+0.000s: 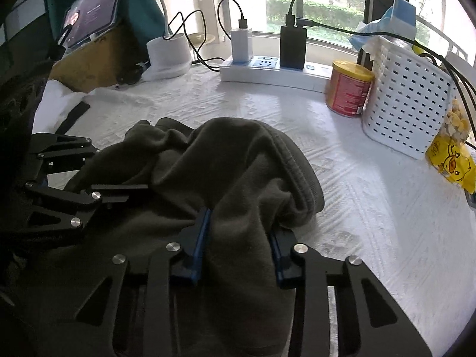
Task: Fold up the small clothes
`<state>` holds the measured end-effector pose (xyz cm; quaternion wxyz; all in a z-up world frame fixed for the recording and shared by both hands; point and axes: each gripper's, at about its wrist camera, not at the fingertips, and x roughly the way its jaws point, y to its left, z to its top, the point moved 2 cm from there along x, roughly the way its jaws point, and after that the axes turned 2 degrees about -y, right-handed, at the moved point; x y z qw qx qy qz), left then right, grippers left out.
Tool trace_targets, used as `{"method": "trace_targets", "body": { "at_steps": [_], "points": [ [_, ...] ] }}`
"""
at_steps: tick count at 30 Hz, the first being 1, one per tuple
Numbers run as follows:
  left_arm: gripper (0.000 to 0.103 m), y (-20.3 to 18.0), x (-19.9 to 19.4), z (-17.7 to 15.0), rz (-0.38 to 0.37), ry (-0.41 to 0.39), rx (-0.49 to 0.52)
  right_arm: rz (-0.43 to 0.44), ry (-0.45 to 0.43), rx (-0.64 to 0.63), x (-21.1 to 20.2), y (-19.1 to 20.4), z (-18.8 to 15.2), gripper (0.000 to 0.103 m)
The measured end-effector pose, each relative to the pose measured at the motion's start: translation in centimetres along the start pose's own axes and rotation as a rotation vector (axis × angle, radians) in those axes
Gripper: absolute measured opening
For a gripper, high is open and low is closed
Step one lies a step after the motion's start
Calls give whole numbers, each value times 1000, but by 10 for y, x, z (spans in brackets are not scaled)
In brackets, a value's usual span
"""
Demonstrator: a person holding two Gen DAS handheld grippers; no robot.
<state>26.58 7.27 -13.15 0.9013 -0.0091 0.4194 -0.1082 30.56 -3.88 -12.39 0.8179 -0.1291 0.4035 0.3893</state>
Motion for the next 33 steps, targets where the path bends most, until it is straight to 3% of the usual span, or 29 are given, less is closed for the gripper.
{"method": "trace_targets", "body": {
  "at_steps": [11, 33],
  "points": [
    [22, -8, -22, 0, 3, -73, -14, 9, -78, 43, -25, 8, -1, 14],
    [21, -42, -116, 1, 2, -284, 15, -31, -259, 1, -121, 43, 2, 13]
  ]
}}
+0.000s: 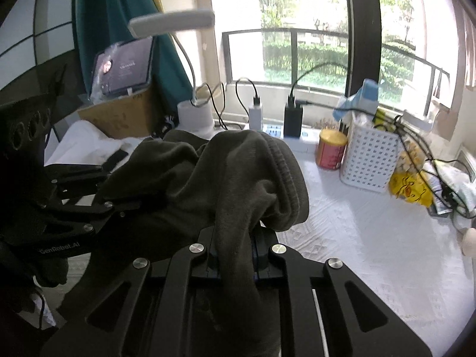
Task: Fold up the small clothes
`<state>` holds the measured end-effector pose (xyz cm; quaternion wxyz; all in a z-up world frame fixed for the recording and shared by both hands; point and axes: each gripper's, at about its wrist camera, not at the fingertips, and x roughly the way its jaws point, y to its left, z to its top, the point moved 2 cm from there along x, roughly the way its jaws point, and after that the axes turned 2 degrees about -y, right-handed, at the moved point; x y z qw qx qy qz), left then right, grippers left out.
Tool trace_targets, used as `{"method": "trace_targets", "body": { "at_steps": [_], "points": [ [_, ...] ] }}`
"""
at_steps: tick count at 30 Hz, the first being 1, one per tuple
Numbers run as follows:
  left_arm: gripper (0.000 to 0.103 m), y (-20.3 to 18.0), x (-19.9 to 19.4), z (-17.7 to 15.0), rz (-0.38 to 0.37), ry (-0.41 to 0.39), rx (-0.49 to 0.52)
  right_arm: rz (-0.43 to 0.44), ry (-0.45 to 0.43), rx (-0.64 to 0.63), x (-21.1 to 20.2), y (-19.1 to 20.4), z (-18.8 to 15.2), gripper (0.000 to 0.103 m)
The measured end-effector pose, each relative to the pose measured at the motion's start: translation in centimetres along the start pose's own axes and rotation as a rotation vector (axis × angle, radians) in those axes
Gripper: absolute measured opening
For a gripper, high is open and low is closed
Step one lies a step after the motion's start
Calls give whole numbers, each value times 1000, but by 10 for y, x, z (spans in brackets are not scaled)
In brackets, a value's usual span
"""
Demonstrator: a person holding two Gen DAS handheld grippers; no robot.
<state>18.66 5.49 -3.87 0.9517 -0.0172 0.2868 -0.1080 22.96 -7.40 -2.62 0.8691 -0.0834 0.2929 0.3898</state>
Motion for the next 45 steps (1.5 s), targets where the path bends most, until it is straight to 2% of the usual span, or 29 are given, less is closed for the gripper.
{"method": "trace_targets", "body": {
  "at_steps": [18, 29, 36, 45],
  "points": [
    [21, -38, -74, 15, 8, -155, 84, -38, -155, -56, -80, 38, 14, 13],
    [21, -47, -124, 17, 32, -261, 102, -39, -252, -120, -121, 69, 29, 13],
    [21, -49, -153, 25, 48, -326, 126, -33, -318, -157, -143, 92, 38, 12],
    [21, -38, -188, 28, 108, -403, 122, -9, -393, -180, -158, 112, 56, 12]
  ]
}}
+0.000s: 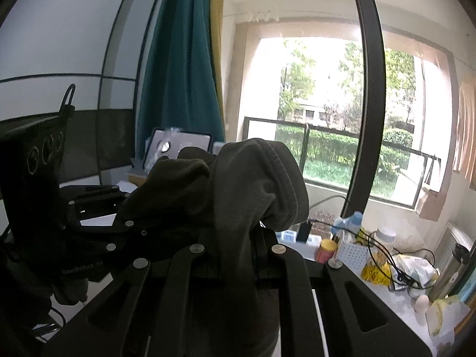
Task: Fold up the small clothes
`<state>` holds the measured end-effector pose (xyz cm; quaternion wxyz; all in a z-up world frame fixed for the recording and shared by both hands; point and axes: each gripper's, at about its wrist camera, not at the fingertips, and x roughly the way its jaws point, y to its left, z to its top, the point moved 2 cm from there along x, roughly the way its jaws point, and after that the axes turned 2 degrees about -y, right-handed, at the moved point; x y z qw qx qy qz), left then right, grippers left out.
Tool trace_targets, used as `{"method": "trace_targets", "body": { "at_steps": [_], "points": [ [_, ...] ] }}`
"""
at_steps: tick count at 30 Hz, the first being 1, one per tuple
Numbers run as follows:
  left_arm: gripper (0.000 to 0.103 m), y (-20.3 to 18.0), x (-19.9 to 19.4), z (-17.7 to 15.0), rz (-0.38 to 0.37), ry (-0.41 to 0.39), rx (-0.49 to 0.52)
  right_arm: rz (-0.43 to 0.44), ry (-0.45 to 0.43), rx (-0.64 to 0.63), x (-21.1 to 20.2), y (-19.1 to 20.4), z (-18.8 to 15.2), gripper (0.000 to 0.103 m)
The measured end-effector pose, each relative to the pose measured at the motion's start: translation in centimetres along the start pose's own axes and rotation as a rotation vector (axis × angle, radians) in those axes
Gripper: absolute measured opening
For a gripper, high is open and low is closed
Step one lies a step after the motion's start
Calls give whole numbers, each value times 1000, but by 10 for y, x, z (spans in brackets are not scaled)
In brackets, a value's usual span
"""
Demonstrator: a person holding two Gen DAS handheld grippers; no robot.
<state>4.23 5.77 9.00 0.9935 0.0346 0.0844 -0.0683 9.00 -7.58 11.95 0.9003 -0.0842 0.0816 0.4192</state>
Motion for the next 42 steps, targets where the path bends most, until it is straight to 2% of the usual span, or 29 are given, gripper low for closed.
{"method": "trace_targets", "body": {
  "at_steps": [12, 20, 27, 34, 42],
  "points": [
    [21, 47, -53, 2, 136, -48, 11, 128, -56, -49, 18, 54, 23, 12],
    [21, 80, -99, -3, 239, -38, 11, 233, -82, -99, 25, 102, 32, 12],
    [21, 101, -125, -9, 303, -31, 2, 299, -90, -125, 31, 137, 34, 12],
    [21, 115, -132, -17, 313, -24, -15, 335, -62, -153, 36, 160, 28, 12],
    [20, 126, -115, -31, 274, 12, -44, 309, -23, -138, 46, 152, 12, 12]
  ]
}}
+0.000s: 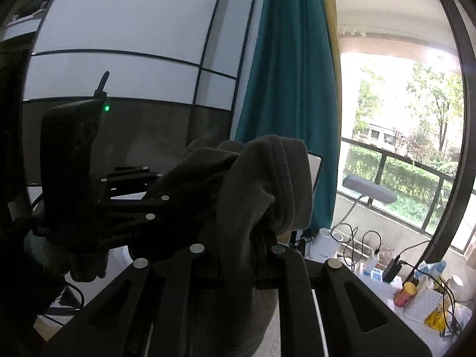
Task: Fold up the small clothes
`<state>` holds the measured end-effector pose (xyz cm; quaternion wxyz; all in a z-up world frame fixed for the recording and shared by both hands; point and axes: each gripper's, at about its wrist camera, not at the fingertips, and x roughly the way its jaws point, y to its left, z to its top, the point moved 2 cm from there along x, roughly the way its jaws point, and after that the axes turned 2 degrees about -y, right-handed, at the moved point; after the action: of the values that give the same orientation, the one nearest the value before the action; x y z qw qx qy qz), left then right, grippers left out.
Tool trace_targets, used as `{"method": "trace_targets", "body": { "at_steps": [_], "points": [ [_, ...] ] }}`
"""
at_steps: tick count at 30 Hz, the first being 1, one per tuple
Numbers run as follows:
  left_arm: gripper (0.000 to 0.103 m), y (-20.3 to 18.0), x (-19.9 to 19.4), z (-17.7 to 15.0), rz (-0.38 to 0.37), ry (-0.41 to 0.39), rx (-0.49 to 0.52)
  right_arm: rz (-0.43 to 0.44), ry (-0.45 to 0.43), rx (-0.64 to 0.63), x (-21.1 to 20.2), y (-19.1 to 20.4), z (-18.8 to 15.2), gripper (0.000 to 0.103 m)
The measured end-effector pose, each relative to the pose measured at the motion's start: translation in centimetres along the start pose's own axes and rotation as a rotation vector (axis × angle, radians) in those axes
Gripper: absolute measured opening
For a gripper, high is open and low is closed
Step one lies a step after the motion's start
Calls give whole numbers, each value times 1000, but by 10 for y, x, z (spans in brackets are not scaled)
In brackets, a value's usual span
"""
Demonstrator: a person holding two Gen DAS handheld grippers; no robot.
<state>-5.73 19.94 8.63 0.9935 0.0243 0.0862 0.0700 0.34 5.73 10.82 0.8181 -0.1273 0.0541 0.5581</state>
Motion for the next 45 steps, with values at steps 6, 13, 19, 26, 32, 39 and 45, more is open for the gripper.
{"method": "trace_targets", "body": {
  "at_steps": [6, 13, 19, 26, 32, 39, 45],
  "points": [
    [21, -7, 30, -16, -45, 58, 2, -30, 55, 62, 11, -18, -25, 12],
    [21, -5, 66, -27, -86, 109, -29, -53, 116, 115, 30, -46, -43, 12],
    [21, -2, 94, -42, -103, 167, -50, -46, 165, 148, 50, -59, -59, 11],
    [21, 7, 122, -60, -115, 231, -78, -41, 223, 185, 76, -75, -79, 11],
    [21, 12, 151, -82, -123, 303, -96, -35, 283, 218, 100, -88, -101, 11],
    [20, 24, 186, -111, -130, 396, -132, -15, 352, 292, 135, -111, -130, 11],
    [21, 29, 214, -135, -129, 483, -159, 7, 419, 365, 163, -129, -159, 11]
  ]
}}
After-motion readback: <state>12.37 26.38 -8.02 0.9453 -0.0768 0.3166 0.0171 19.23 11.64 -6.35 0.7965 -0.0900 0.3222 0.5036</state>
